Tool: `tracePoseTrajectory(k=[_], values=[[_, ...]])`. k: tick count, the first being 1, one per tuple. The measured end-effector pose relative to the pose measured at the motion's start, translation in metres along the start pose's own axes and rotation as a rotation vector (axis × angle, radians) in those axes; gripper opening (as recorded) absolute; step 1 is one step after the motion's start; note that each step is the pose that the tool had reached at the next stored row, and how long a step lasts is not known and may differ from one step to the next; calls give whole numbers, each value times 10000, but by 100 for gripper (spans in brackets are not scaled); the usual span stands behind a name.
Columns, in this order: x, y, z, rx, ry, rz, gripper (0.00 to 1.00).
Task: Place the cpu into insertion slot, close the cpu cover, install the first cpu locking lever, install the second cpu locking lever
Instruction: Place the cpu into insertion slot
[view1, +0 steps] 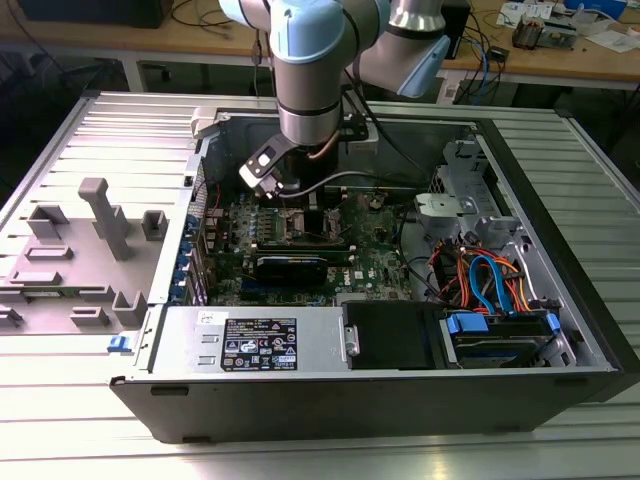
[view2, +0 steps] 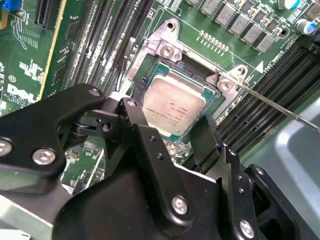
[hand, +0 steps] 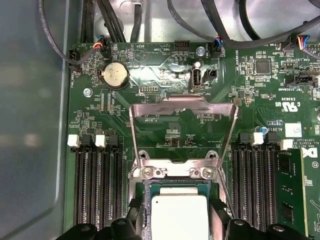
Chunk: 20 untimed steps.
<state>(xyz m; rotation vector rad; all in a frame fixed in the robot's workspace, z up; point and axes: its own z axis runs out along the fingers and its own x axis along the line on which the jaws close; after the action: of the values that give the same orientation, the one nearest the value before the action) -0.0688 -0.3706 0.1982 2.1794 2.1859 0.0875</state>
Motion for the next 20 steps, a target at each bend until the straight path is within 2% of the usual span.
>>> tracePoseTrajectory(k=[2,3,6,15,17,18,19,20], values=[[-2,2,-31,4,-25,-3,62],[-3,2,-31,4,-60,-7,62],[-3,1,1,6,-93,-8,62],[-3,2,19,6,-105,-8,62],[-3,3,21,4,-154,-14,62],[-3,2,20,5,-230,-18,63],[-3,2,19,6,-279,-23,69],[-4,2,19,7,-299,-24,69]])
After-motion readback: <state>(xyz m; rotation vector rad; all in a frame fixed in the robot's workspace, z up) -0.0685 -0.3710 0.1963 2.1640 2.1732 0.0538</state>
